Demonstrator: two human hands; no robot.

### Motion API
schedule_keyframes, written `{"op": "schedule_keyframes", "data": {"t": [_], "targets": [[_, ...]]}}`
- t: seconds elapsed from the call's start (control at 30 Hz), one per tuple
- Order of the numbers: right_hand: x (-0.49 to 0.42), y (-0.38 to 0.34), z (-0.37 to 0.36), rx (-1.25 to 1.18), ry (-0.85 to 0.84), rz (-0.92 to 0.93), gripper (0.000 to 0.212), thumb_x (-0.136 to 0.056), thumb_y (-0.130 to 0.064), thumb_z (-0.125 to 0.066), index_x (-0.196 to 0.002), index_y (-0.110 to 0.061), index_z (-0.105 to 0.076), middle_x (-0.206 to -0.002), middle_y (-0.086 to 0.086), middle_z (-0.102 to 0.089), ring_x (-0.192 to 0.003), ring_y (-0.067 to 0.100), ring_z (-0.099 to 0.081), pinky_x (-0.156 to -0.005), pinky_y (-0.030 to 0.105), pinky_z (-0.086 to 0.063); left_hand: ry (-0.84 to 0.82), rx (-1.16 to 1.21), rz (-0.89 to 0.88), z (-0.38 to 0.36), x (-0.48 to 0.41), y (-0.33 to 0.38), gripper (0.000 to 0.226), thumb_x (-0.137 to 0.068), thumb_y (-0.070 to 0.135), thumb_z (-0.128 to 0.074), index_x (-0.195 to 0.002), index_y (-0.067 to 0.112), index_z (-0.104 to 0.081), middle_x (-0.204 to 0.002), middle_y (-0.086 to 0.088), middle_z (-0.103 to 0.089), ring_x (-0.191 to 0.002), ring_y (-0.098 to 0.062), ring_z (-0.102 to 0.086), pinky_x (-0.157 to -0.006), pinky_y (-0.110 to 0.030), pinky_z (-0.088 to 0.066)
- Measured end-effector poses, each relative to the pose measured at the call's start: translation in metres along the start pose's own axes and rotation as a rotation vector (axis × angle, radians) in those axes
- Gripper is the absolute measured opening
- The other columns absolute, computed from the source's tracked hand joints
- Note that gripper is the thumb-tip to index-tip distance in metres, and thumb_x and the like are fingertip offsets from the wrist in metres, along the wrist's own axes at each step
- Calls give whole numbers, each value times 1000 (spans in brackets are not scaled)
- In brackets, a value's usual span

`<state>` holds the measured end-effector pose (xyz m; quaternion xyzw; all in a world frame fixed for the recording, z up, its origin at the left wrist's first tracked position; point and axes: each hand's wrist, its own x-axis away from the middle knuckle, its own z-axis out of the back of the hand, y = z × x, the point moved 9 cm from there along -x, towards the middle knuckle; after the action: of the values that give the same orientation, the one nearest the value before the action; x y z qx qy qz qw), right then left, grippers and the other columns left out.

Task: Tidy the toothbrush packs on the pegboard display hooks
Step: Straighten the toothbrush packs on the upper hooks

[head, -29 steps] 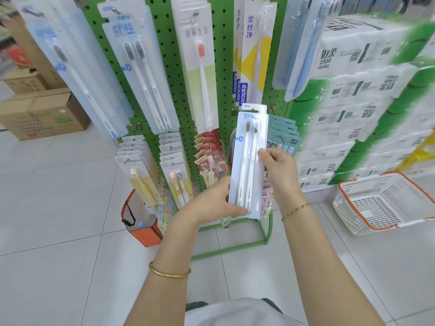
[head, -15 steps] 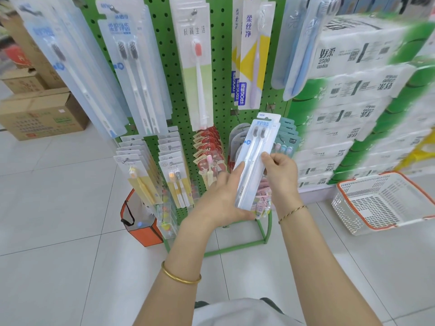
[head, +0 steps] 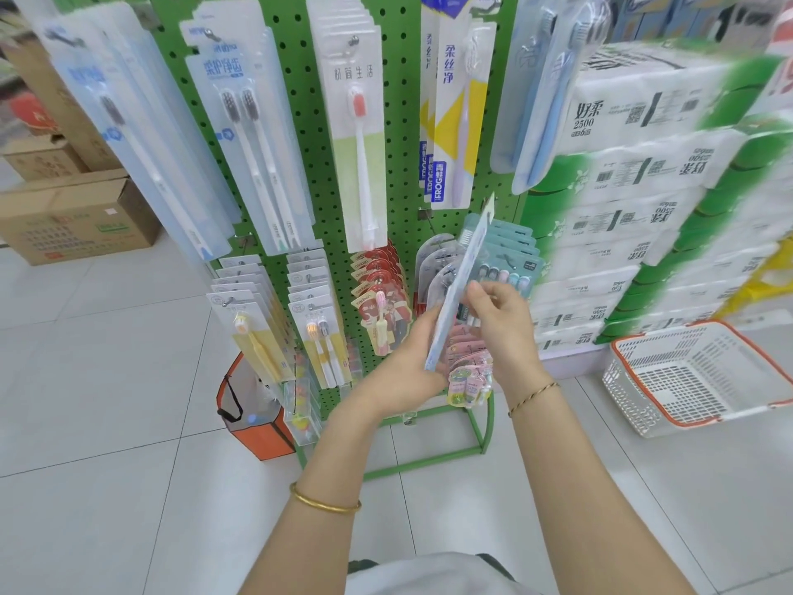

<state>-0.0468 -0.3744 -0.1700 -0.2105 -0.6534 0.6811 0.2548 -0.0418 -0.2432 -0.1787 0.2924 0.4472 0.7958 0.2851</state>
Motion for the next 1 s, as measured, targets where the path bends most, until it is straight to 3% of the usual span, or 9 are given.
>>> {"op": "schedule_keyframes", "data": {"t": [0.1,0.2,0.27,0.33,0.43,0.57,0.67,0.83,1.0], "targets": [[-2,5,1,-24,15,-56,18,-91,-20,-60,-103,-8,-56,-100,11,-64,-94,22,-64,-88,50,-52,-13,27,1,0,-1,-5,85,-84,-4,-50,-147,36,-11,-131,3,-41,-115,-20,-55,-89,-36,-53],[-1,-3,-1,-1,-21,-3,9,-95,-12,-54,-98,-11,-61,-89,1,-65,-82,10,-62,-81,36,-56,-11,29,13,2,0,-8,78,-86,-4,-54,-147,28,-18,-134,7,-42,-117,-12,-49,-75,-16,-54],[1,-9,-1,-23,-44,36,17,-95,-9,-52,-86,-18,-64,-82,-7,-66,-71,1,-61,-72,24,-55,43,46,17,8,0,-9,66,-88,0,-57,-144,23,-31,-131,5,-49,-110,-10,-53,-67,-9,-51],[2,-12,0,-49,-59,54,22,-94,-7,-53,-80,-20,-63,-80,-8,-67,-64,-3,-60,-65,19,-53,101,61,27,14,-1,-12,51,-90,8,-60,-136,22,-44,-124,3,-57,-101,-13,-60,-65,-16,-55],[3,-19,-1,-103,-104,67,15,-94,-4,-53,-86,-10,-64,-80,-5,-67,-60,-3,-60,-57,15,-50,164,22,36,21,-3,-14,33,-92,20,-60,-125,22,-57,-118,3,-63,-102,-14,-61,-80,-26,-52],[6,-27,-6,-114,-206,90,14,-92,-1,-55,-85,-9,-65,-76,-5,-70,-62,2,-64,-56,18,-51,295,100,-3,41,-4,-3,24,-96,29,-54,-118,20,-58,-111,4,-67,-99,-15,-65,-87,-41,-53],[12,-26,-17,-81,-299,95,18,-90,0,-57,-85,-13,-67,-75,-7,-71,-73,16,-64,-67,33,-50,450,207,-43,67,-5,12,20,-97,30,-50,-109,16,-58,-106,-2,-68,-94,-18,-67,-83,-46,-55],[20,-24,-28,-63,-414,96,18,-89,0,-59,-86,-14,-69,-82,8,-69,-80,26,-56,-74,43,-43,645,317,-140,108,1,37,18,-98,30,-50,-93,14,-57,-97,-15,-66,-79,-19,-60,-69,-33,-47],[23,-24,-35,-61,-470,86,17,-88,-2,-62,-80,-16,-68,-85,14,-67,-80,26,-56,-76,45,-44,674,423,-178,118,6,48,11,-98,28,-51,-94,20,-58,-93,-4,-65,-76,-12,-61,-62,-23,-49]]}}
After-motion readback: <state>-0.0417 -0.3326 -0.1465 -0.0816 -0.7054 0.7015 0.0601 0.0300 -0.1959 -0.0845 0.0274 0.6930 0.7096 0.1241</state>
